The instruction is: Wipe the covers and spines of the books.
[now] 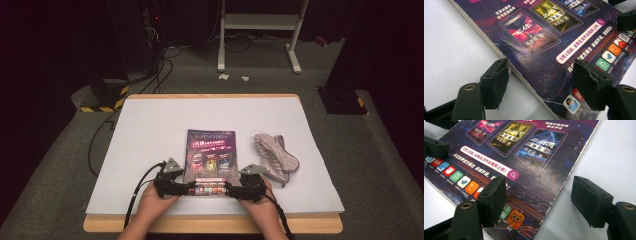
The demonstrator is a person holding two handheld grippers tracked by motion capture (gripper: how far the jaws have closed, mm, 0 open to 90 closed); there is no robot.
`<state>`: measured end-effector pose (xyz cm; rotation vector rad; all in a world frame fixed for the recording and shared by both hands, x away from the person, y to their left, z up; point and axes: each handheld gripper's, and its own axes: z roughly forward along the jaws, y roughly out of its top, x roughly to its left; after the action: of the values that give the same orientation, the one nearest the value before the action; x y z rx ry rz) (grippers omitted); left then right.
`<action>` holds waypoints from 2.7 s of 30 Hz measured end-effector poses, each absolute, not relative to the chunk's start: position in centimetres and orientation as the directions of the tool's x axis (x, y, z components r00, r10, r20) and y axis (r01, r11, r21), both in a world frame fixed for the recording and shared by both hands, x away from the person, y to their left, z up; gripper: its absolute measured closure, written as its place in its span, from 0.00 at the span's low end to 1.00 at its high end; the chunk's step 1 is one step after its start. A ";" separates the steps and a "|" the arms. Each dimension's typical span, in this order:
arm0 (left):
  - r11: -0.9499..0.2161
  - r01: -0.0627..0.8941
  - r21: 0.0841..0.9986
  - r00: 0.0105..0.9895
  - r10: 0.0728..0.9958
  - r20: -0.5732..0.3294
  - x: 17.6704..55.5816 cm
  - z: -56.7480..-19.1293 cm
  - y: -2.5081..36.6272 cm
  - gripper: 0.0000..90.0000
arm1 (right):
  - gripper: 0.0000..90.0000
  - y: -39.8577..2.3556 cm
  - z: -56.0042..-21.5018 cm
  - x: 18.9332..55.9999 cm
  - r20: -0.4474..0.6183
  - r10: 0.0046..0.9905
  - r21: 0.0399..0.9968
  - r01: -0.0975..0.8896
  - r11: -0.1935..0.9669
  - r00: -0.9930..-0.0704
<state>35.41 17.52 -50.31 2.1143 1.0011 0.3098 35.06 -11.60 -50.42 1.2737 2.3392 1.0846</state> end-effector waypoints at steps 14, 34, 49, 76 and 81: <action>-0.403 0.552 0.730 0.667 0.738 -0.097 35.2 -50.4 17.2 0.34 | 0.36 -11.8 -50.4 35.5 0.243 0.813 0.708 0.670 0.224 -0.529; -0.402 0.549 0.733 0.667 0.739 -0.094 35.1 -50.4 17.3 0.34 | 0.41 -11.1 -47.9 33.6 0.221 0.807 0.815 0.558 0.154 -0.547; -0.404 0.547 0.733 0.667 0.739 -0.091 35.0 -50.4 17.4 0.33 | 0.41 -10.1 -47.3 32.7 0.206 0.787 0.839 0.519 0.165 -0.582; -0.390 0.555 0.735 0.661 0.743 -0.104 35.0 -50.5 17.5 0.34 | 0.46 -9.4 -47.0 31.9 0.195 0.774 0.847 0.502 0.178 -0.603; -0.390 0.553 0.736 0.660 0.745 -0.101 35.0 -50.5 17.4 0.34 | 0.45 -8.6 -47.4 31.8 0.184 0.760 0.837 0.505 0.212 -0.624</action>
<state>35.02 17.45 -50.47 2.0980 1.0011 0.3148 31.75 -8.65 -47.39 1.1956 2.2220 1.3717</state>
